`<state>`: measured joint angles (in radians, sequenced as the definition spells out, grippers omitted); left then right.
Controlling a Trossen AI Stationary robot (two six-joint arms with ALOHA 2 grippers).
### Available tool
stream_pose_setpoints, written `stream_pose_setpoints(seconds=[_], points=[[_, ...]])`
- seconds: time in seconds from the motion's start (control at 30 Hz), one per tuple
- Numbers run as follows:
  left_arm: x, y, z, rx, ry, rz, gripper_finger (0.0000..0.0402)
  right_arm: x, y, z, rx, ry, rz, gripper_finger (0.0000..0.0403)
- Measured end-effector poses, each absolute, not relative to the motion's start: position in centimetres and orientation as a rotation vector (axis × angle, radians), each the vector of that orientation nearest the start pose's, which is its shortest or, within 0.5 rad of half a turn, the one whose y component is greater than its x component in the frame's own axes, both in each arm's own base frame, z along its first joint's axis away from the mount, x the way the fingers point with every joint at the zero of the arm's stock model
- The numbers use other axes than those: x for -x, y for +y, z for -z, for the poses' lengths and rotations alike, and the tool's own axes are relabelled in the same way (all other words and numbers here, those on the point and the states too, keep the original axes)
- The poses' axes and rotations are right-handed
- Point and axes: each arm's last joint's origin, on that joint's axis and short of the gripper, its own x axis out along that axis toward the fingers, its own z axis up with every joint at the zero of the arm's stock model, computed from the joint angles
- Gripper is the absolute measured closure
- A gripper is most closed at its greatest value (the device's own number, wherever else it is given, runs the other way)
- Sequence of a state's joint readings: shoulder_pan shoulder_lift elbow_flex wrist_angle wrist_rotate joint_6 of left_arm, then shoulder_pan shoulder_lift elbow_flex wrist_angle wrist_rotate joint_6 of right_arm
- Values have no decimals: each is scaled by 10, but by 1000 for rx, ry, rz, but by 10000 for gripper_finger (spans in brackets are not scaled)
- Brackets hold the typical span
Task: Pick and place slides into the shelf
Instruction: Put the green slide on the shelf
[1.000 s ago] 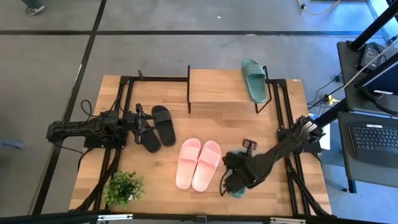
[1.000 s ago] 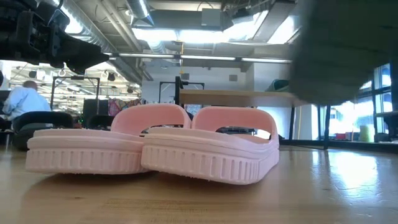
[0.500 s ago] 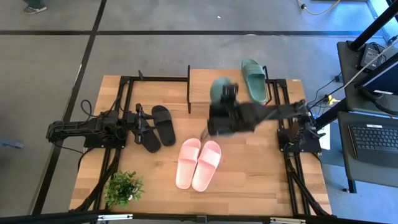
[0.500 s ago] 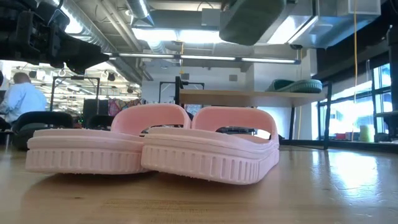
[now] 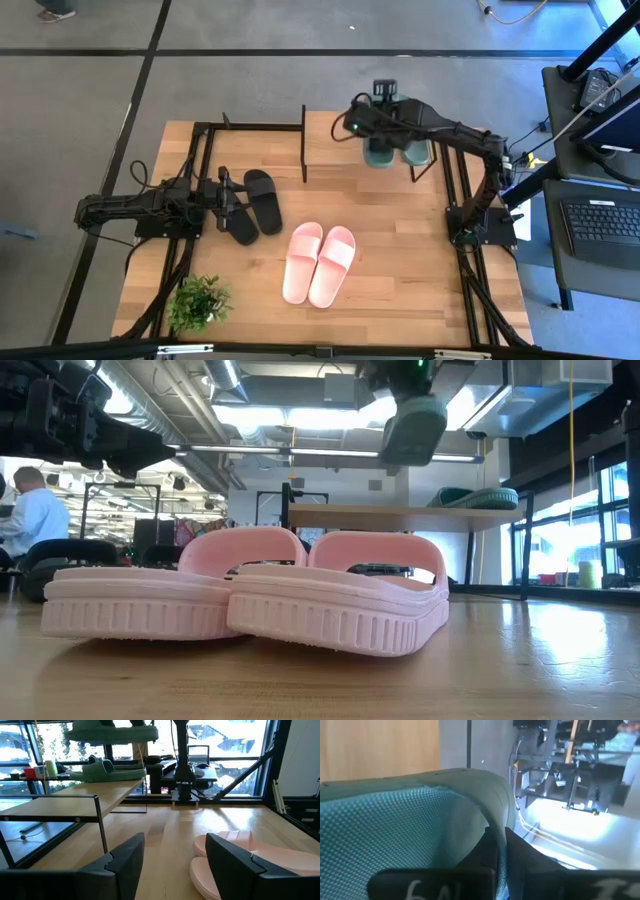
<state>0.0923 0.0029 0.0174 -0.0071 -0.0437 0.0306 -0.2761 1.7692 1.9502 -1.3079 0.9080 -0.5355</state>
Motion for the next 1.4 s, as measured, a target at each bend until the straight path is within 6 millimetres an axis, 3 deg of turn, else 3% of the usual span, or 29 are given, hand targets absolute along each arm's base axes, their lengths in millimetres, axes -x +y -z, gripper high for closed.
stream_pose_setpoints(seconds=[0.33, 0.57, 0.83, 1.17, 1.4], points=[[-96, 10, -169, -37, -5, -136, 198, -322, -162, -334, 836, 1384, 569, 390], [-96, 10, -169, -37, -5, -136, 198, -313, -182, -310, 818, 1443, 567, 390], [-96, 10, -169, -37, -5, -136, 198, -305, -186, -298, 815, 1431, 584, 390], [-96, 10, -169, -37, -5, -136, 198, -278, -172, -291, 845, 1349, 631, 390], [-96, 10, -169, -37, -5, -136, 198, -270, -168, -278, 845, 1366, 617, 390]])
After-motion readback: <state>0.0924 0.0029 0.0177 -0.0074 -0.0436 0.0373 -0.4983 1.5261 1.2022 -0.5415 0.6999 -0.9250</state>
